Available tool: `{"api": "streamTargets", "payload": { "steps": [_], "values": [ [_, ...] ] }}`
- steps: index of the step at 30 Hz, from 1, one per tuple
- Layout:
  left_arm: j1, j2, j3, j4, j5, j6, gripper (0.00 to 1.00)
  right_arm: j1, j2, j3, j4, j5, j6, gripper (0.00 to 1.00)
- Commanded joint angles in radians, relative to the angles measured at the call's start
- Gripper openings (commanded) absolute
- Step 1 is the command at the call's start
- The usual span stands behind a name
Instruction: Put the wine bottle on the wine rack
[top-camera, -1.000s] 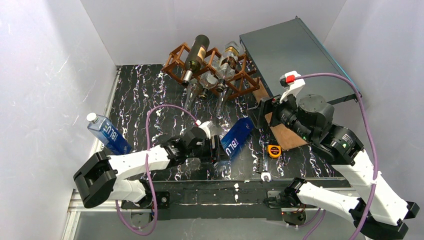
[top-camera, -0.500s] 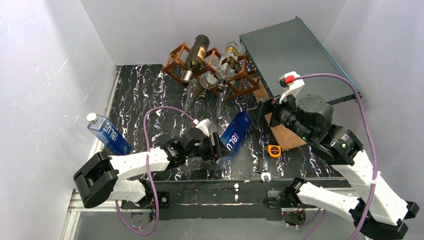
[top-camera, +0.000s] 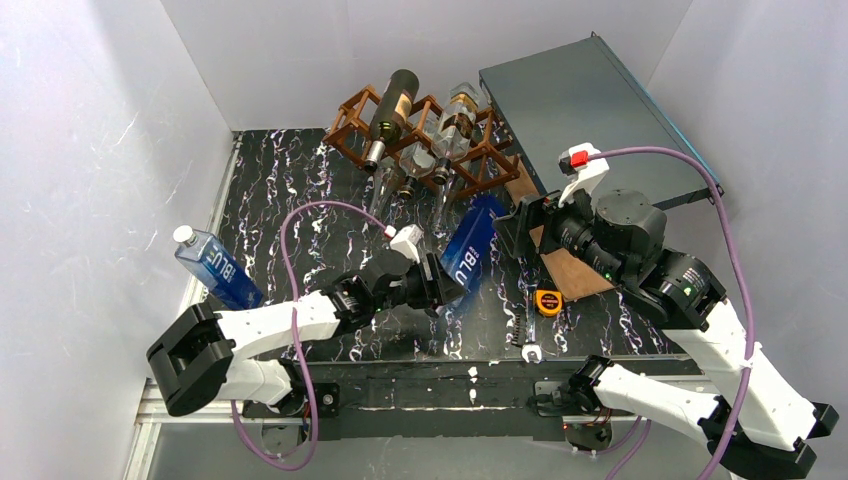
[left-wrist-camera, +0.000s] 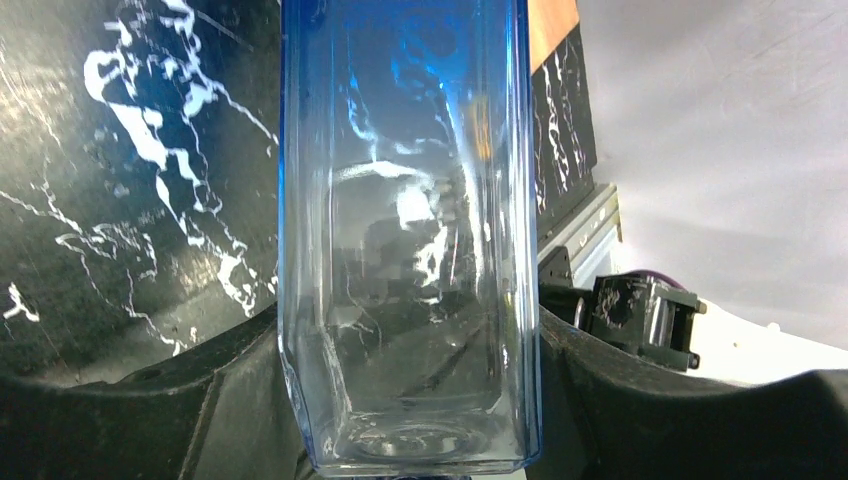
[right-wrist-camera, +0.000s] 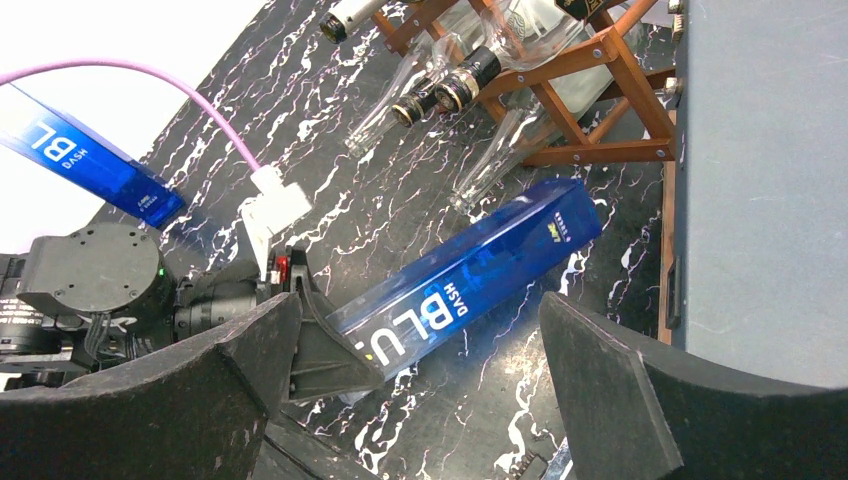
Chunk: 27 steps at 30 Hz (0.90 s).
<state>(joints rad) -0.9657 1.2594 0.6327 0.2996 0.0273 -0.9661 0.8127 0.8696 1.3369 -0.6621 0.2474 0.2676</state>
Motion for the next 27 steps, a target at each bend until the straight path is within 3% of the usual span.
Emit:
{"api": "streamTargets", "payload": {
  "steps": [1,12,27],
  "values": [
    [0.000,-0.064,0.123,0.253,-0.099,0.089,0.00,0.000,-0.007,0.015,0.046,-0.005,0.012,0.98],
    [0.013,0.020,0.198,0.254,-0.199,0.087,0.00,0.000,-0.003,0.044,0.038,-0.002,0.010,0.98],
    [0.075,0.164,0.321,0.255,-0.133,0.086,0.00,0.000,-0.014,0.044,0.029,0.004,0.007,0.98]
  ]
}}
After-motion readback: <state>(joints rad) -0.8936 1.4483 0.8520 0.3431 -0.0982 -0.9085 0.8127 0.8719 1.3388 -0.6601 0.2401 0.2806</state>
